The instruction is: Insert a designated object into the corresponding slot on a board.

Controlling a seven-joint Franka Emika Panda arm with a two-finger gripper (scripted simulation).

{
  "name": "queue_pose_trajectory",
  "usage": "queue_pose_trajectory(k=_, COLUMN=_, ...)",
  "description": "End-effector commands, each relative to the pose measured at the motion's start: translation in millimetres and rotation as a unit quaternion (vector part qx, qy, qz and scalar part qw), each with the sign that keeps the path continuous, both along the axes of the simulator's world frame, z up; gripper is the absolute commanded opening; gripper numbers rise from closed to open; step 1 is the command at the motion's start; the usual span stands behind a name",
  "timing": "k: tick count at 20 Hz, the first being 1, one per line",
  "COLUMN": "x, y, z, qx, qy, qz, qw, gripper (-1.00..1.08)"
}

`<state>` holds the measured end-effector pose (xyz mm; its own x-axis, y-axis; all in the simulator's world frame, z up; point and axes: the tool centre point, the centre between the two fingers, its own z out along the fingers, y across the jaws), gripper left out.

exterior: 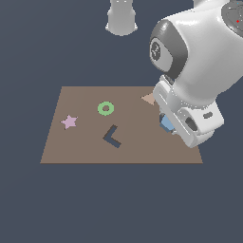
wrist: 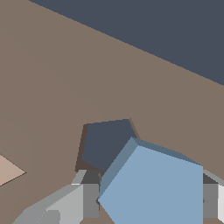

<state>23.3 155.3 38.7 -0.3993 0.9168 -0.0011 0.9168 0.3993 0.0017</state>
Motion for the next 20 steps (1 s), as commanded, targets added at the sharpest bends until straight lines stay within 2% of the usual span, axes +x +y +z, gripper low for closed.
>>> queue_pose_trajectory(k=1, x=-5, y=2, z=1, qx=0.0, qy=0.0, qz=0.047, qw=0.9989, gripper=-1.0)
queue_pose_trajectory(k=10, x=-19, y=4, z=2, qx=0.0, qy=0.0, qz=0.163, qw=0.9866, gripper=-1.0)
queue_pose_trajectory(k=20, x=-26, y=3, z=2, qx=-0.001, qy=0.0, qz=0.215, qw=0.9765, gripper=-1.0)
